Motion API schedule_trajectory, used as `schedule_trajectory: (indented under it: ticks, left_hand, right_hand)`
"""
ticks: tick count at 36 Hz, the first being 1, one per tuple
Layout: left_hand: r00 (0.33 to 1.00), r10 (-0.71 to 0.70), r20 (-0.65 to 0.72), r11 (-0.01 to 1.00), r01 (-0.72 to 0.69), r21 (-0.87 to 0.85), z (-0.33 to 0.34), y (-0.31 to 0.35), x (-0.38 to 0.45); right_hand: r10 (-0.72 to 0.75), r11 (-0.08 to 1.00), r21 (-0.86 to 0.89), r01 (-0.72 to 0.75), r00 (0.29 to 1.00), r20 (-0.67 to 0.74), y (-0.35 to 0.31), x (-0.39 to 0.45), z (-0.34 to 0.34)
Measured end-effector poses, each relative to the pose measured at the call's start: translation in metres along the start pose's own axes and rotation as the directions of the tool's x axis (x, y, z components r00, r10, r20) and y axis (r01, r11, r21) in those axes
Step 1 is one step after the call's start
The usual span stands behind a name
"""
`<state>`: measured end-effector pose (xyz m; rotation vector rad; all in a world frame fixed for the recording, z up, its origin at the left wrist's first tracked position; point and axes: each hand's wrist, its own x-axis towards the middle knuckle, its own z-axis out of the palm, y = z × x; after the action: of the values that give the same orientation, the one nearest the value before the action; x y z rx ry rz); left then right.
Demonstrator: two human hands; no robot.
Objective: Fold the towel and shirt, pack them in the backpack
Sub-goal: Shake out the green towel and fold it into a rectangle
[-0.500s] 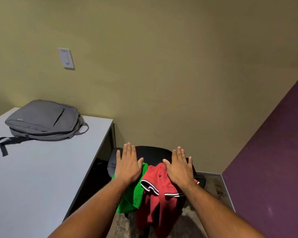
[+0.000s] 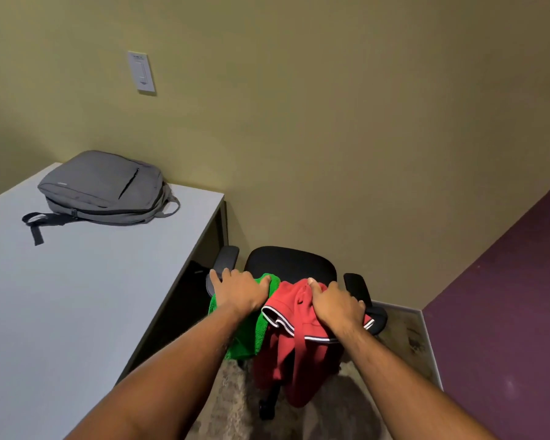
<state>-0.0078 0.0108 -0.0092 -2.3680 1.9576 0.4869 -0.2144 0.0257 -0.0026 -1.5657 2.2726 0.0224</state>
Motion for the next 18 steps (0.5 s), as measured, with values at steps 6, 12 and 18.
schedule_trajectory:
  ticks: [6, 12, 18]
  left_hand:
    - [0.999, 0.036, -0.003, 0.999, -0.036, -0.015, 0.000, 0.012, -0.005]
    - [0.986, 0.158, -0.050, 0.986, -0.161, -0.044, -0.001, 0.021, -0.009]
    - [0.975, 0.162, -0.149, 0.966, -0.188, -0.177, -0.002, 0.027, -0.016]
  right_hand:
    - [-0.074, 0.997, 0.026, 0.074, 0.997, -0.023, 0.000, 0.003, 0.001]
    - [-0.116, 0.983, 0.138, 0.121, 0.992, -0.049, -0.009, -0.002, 0.000]
    - [-0.175, 0.936, 0.302, 0.179, 0.984, -0.039, -0.019, -0.002, 0.001]
